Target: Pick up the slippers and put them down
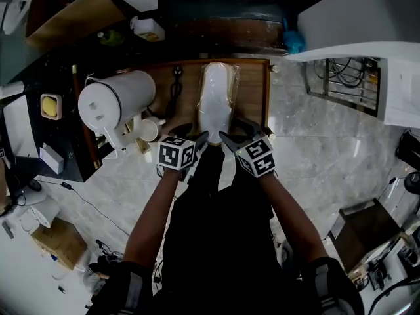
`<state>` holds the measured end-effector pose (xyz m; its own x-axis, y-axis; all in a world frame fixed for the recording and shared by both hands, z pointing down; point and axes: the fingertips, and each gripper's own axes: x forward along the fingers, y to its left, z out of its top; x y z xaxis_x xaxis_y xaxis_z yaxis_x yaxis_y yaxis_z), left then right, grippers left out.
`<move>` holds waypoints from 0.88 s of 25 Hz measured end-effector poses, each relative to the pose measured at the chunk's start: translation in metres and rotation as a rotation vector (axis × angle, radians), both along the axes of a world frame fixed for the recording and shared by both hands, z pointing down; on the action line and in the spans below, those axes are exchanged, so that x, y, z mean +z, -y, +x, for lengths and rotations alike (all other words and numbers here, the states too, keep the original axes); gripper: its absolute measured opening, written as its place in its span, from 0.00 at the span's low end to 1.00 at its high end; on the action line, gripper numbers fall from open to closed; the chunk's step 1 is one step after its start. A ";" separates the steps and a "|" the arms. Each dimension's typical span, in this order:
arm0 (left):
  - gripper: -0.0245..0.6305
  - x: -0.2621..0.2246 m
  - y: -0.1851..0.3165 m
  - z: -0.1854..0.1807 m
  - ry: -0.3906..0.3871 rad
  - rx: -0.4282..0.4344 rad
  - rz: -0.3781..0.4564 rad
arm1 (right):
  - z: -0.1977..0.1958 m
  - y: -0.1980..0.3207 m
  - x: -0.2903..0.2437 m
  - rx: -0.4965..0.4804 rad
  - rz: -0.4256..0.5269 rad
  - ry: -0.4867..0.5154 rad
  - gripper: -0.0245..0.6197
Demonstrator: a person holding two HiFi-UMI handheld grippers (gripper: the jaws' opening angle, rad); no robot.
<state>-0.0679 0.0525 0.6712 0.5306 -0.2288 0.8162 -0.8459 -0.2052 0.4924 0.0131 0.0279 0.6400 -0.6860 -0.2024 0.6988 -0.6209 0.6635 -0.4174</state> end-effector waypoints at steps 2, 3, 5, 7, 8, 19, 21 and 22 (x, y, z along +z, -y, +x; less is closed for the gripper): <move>0.44 -0.005 0.001 -0.002 0.008 -0.005 0.014 | 0.001 0.000 -0.005 -0.006 0.005 0.014 0.44; 0.44 -0.009 0.002 -0.003 0.013 -0.006 0.022 | 0.001 0.000 -0.007 -0.008 0.006 0.023 0.44; 0.44 -0.015 0.002 -0.004 0.015 -0.006 0.035 | 0.001 -0.003 -0.011 -0.023 0.003 0.029 0.44; 0.44 -0.020 0.002 -0.002 0.002 -0.007 0.041 | 0.000 -0.006 -0.016 -0.051 0.010 0.026 0.38; 0.44 -0.023 0.002 -0.001 -0.005 -0.007 0.045 | -0.001 -0.008 -0.019 -0.067 0.019 0.025 0.34; 0.38 -0.067 0.005 0.028 -0.115 0.099 0.131 | -0.012 -0.015 -0.057 -0.124 0.087 0.046 0.05; 0.31 -0.079 0.005 0.032 -0.134 0.108 0.161 | -0.015 -0.017 -0.066 -0.141 0.101 0.045 0.05; 0.26 -0.086 0.006 0.033 -0.142 0.109 0.177 | -0.016 -0.017 -0.070 -0.149 0.109 0.043 0.05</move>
<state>-0.0345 0.0467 0.5855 0.6664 -0.2969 0.6840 -0.7390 -0.3847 0.5531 -0.0026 0.0450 0.5700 -0.7427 -0.1697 0.6478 -0.4959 0.7895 -0.3617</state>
